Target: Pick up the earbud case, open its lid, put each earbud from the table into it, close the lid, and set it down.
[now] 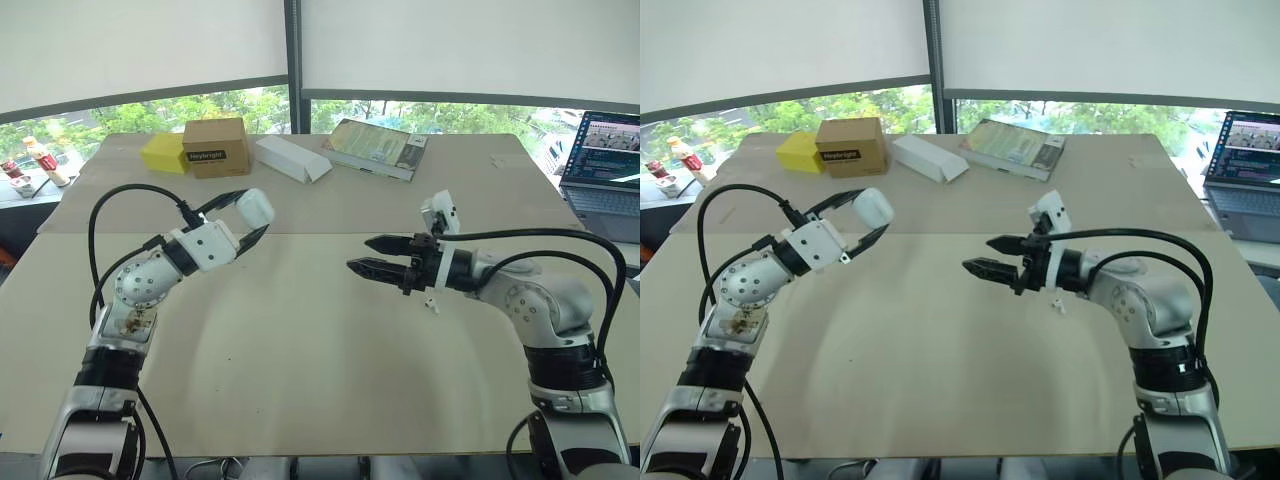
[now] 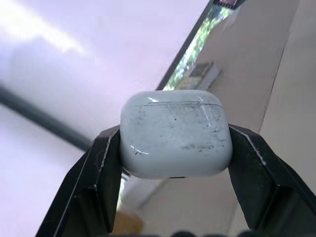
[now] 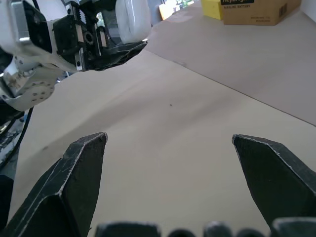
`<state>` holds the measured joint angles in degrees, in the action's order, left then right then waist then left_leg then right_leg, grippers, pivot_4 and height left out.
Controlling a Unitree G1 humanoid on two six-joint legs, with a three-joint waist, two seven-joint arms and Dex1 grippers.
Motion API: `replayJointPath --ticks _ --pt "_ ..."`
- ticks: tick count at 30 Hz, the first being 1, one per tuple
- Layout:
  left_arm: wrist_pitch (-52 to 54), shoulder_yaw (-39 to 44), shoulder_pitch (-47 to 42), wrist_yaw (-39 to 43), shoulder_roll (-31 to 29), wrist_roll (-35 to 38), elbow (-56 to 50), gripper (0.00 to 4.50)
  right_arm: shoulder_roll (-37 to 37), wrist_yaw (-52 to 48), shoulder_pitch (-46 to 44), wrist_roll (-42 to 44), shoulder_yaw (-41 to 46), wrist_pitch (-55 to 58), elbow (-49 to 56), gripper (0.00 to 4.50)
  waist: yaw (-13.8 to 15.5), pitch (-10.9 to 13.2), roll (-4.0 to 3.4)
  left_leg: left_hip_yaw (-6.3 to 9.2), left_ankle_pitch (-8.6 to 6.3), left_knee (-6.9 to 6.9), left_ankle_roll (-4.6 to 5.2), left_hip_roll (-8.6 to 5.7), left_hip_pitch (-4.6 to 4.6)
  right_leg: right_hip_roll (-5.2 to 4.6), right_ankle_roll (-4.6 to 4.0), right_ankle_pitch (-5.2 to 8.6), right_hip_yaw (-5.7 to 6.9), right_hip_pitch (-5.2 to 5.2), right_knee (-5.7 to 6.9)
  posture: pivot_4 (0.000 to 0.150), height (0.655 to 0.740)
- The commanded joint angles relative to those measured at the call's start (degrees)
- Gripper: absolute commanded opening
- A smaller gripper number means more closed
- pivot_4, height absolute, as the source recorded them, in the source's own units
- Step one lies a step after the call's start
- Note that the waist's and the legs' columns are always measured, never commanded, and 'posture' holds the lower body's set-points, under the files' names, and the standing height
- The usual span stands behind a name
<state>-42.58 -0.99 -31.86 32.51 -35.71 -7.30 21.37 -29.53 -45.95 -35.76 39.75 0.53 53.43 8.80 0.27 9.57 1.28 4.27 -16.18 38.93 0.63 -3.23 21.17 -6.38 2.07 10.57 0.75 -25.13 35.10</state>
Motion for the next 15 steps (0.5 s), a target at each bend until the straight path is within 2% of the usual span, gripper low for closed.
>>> replayJointPath --ticks 1,6,8,15 --pt "-12.99 -2.07 -2.94 -1.58 -0.71 -2.93 4.58 2.57 3.56 2.15 -3.66 2.87 0.35 3.00 -0.02 4.50 -0.18 0.00 0.00 0.00 0.00 0.02 0.00 -0.01 0.08 0.00 0.00 -0.01 0.01 -0.09 0.01 0.150 0.7400" --pt "-22.86 -5.86 -6.16 -1.03 -0.51 -3.21 8.56 2.57 7.97 3.17 -6.06 4.81 -0.48 6.00 -0.08 4.50 -0.25 -0.01 0.00 0.00 0.22 0.30 -0.35 -0.06 1.03 -0.02 0.03 -0.07 0.03 -0.96 0.22 0.150 0.7400" --pt "-24.89 -6.85 -6.91 -1.11 -0.31 -2.98 9.70 2.57 9.36 3.75 -6.40 4.73 -1.18 6.14 -0.12 4.50 -0.35 -0.01 0.00 0.00 0.22 0.45 -0.33 -0.13 1.10 -0.08 0.06 -0.09 0.02 -1.03 0.65 0.150 0.7400" --pt "-28.08 -9.01 -9.85 -1.49 0.18 -2.33 12.60 2.57 13.12 6.07 -7.75 5.24 -0.63 6.28 -1.70 4.50 -1.00 0.00 0.00 -0.01 -0.01 0.90 0.14 -0.20 1.18 -0.06 0.15 -0.13 0.00 -1.01 0.76 0.150 0.7400"
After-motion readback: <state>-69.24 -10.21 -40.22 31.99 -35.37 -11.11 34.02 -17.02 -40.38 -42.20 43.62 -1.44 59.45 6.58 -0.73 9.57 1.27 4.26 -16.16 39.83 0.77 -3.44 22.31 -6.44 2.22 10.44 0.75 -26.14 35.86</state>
